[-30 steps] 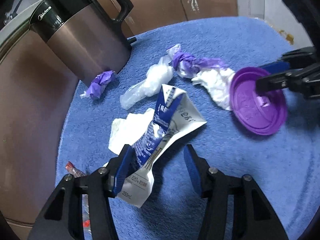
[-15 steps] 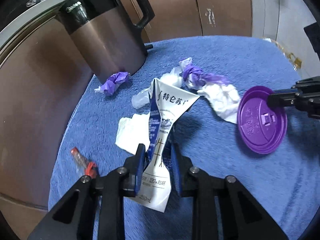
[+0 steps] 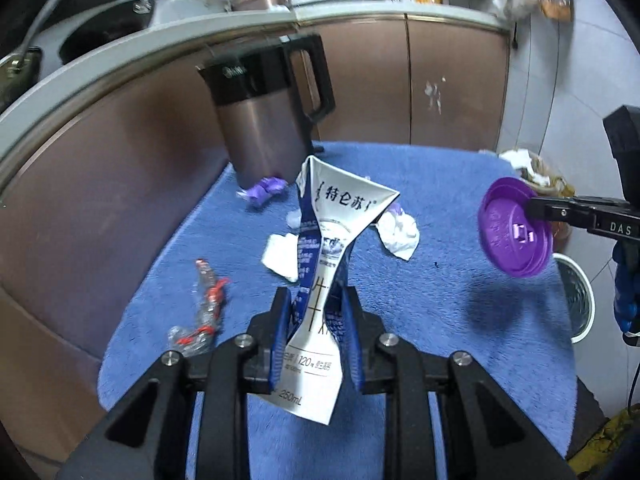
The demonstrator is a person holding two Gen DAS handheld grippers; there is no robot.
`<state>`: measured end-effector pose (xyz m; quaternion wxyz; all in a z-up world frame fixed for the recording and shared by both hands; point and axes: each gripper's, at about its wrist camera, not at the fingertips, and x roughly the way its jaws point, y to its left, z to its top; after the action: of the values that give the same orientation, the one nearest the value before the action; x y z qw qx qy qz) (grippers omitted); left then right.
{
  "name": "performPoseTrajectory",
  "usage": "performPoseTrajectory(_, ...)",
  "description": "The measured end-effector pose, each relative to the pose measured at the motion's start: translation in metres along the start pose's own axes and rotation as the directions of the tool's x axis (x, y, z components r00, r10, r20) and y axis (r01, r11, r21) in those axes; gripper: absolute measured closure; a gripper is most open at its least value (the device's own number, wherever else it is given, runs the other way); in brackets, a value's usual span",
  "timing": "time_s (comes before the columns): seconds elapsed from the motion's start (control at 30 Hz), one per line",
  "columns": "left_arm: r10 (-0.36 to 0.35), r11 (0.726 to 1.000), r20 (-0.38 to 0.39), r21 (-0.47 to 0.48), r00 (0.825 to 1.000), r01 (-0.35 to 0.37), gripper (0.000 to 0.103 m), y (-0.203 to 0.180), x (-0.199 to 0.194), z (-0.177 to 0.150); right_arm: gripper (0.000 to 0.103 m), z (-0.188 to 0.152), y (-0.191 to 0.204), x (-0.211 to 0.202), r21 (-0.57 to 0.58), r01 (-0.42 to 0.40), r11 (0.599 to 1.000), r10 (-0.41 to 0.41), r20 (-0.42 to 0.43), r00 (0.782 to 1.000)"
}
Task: Collect trash
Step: 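Carry the carton and lid to the trash bin and release both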
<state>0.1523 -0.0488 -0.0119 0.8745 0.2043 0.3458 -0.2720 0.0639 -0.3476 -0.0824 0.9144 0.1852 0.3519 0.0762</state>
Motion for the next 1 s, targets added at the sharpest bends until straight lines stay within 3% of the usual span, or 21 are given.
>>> performPoseTrajectory(0.2, -0.003, 1.000, 0.068, -0.028, 0.998, 0.004, 0.079, -0.005, -0.041, -0.002, 0.098, -0.012, -0.003, -0.056, 0.021, 0.026, 0.999, -0.027, 0.081, 0.996)
performPoseTrajectory(0.37, -0.064, 0.998, 0.131, -0.001, 0.989, 0.064, 0.079, -0.033, -0.064, 0.004, 0.098, -0.029, -0.023, -0.107, 0.081, 0.072, 0.994, -0.084, 0.147, 0.986)
performPoseTrajectory(0.5, -0.133, 0.991, 0.164, 0.029, 0.977, 0.130, 0.079, -0.063, -0.071, 0.013, 0.098, -0.044, -0.047, -0.156, 0.140, 0.137, 0.981, -0.165, 0.209, 0.964)
performPoseTrajectory(0.63, -0.219, 0.975, 0.178, 0.063, 0.959, 0.211, 0.079, -0.099, -0.064, 0.026, 0.098, -0.054, -0.070, -0.202, 0.192, 0.224, 0.956, -0.269, 0.258, 0.928)
performPoseTrajectory(0.77, -0.319, 0.947, 0.160, 0.103, 0.934, 0.305, 0.079, -0.148, -0.051, 0.039, 0.099, -0.067, -0.087, -0.238, 0.231, 0.360, 0.904, -0.416, 0.278, 0.866)
performPoseTrajectory(0.87, -0.386, 0.919, 0.120, 0.137, 0.915, 0.370, 0.079, -0.192, -0.038, 0.045, 0.099, -0.080, -0.106, -0.251, 0.264, 0.470, 0.843, -0.529, 0.238, 0.815)
performPoseTrajectory(1.0, -0.467, 0.871, 0.032, 0.192, 0.884, 0.453, 0.079, -0.259, -0.012, 0.049, 0.099, -0.102, -0.135, -0.253, 0.312, 0.557, 0.770, -0.619, 0.153, 0.771)
